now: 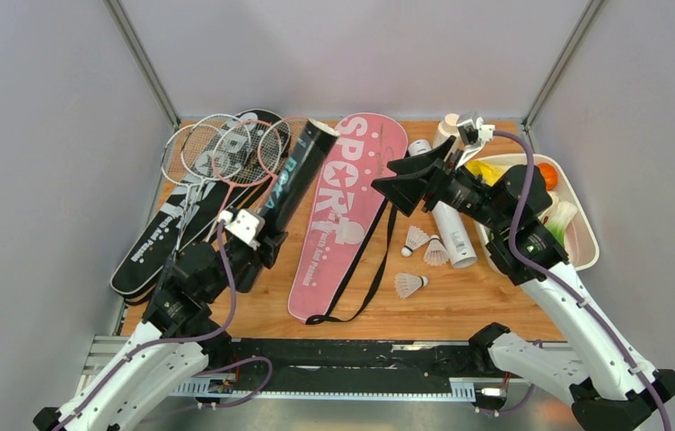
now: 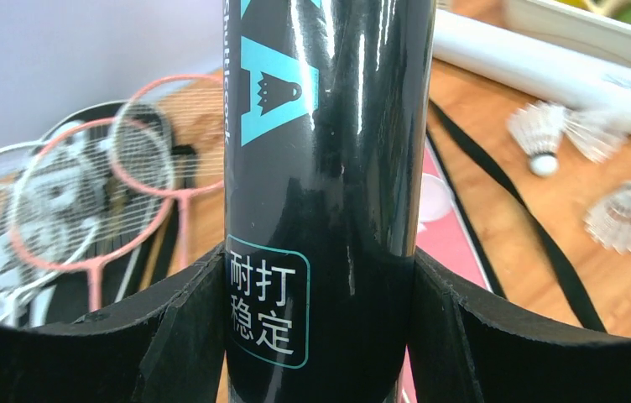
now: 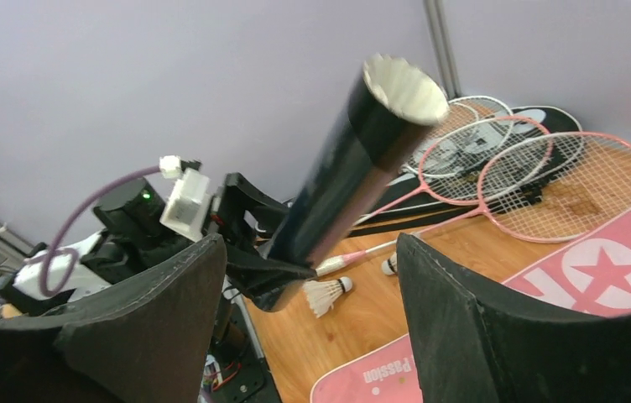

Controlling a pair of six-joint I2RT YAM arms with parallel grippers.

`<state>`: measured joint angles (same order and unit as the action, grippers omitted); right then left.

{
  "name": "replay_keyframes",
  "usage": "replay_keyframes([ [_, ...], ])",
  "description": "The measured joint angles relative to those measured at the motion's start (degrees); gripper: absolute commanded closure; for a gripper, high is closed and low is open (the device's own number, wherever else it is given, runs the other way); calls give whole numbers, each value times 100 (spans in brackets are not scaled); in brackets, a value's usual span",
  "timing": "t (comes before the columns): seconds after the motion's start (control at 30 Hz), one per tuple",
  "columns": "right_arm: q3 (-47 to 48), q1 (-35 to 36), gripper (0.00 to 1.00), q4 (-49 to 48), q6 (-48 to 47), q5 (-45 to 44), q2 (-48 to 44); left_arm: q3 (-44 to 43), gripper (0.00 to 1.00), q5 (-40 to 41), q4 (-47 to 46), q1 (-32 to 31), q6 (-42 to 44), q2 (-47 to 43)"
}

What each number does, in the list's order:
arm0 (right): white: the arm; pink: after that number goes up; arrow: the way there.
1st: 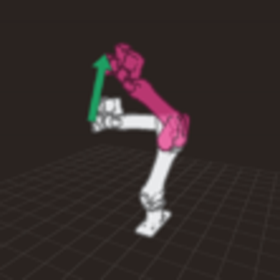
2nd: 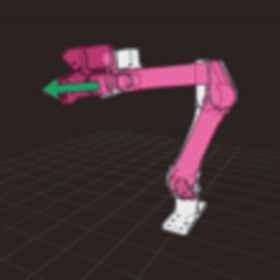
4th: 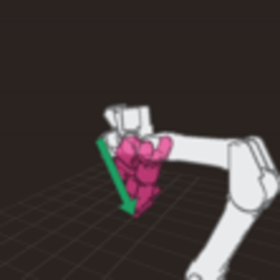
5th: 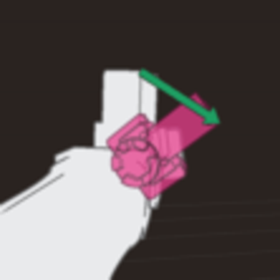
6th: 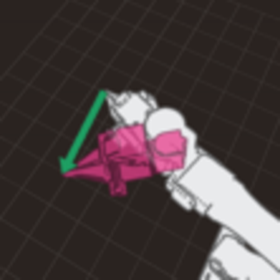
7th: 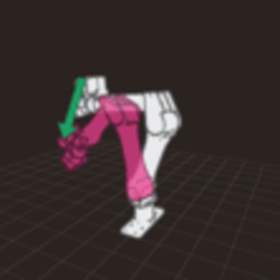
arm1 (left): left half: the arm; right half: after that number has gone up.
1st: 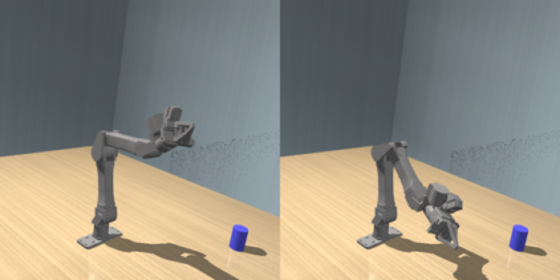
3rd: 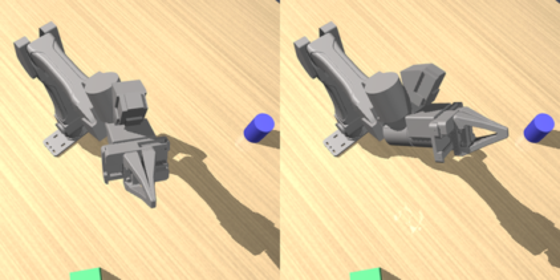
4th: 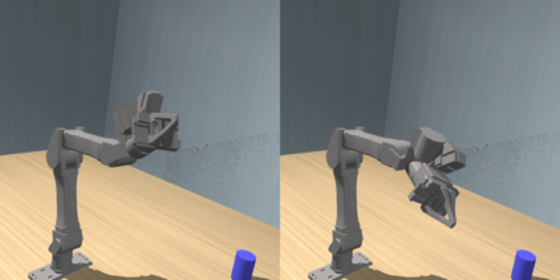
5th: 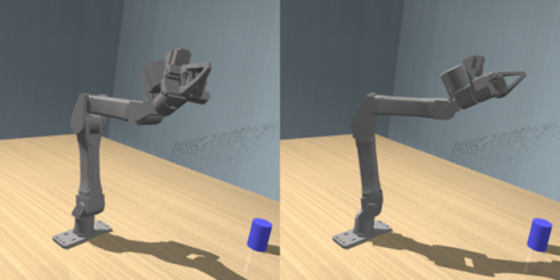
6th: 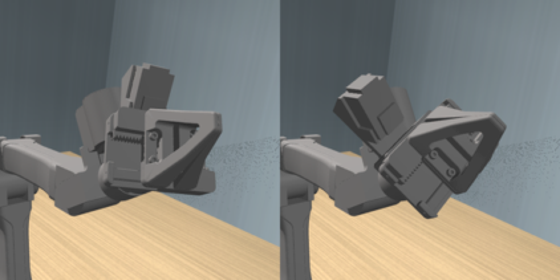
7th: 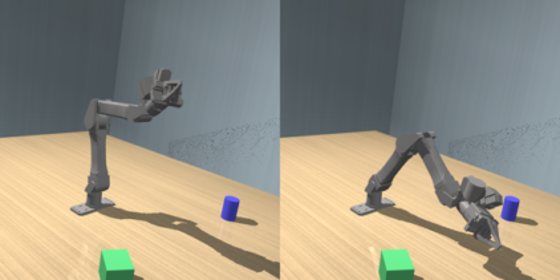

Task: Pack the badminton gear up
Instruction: Place the shuttlecock at the shuttle tube, then pick up the shuttlecock at the center of the board.

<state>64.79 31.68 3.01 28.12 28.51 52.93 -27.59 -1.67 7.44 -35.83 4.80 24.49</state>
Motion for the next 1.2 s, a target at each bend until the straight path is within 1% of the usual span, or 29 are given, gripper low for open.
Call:
replay_keyframes([
  [0.13, -295, 26, 25, -234, -144, -361, 63, -490, 100, 907, 232, 2, -153, 46],
  [0.23, -584, 170, 25, -450, -245, -634, 385, -680, 100, 1246, 212, 4, -144, -223],
  [0.37, -756, 551, 25, -765, -396, -804, 1318, -800, 100, 1408, 208, 4, -111, -717],
  [0.47, -693, 748, 26, -951, -485, -581, 2275, -848, 100, 1423, 199, 4, -50, -1078],
  [0.67, 387, 953, 26, -992, -597, 199, 4516, -828, 100, 1193, 363, 4, 125, -1779],
  [0.77, 1012, 1029, 25, -992, -680, 461, 5327, -682, 100, 905, 435, 4, 181, -2096],
  [0.93, 1860, 1110, 24, -962, -909, 693, 6354, -310, 100, 372, 667, 4, 146, -2411],
  [1.2, 3053, 1130, 23, -920, -1169, 861, 7584, 144, 100, 85, 1128, 4, 63, -2411],
])
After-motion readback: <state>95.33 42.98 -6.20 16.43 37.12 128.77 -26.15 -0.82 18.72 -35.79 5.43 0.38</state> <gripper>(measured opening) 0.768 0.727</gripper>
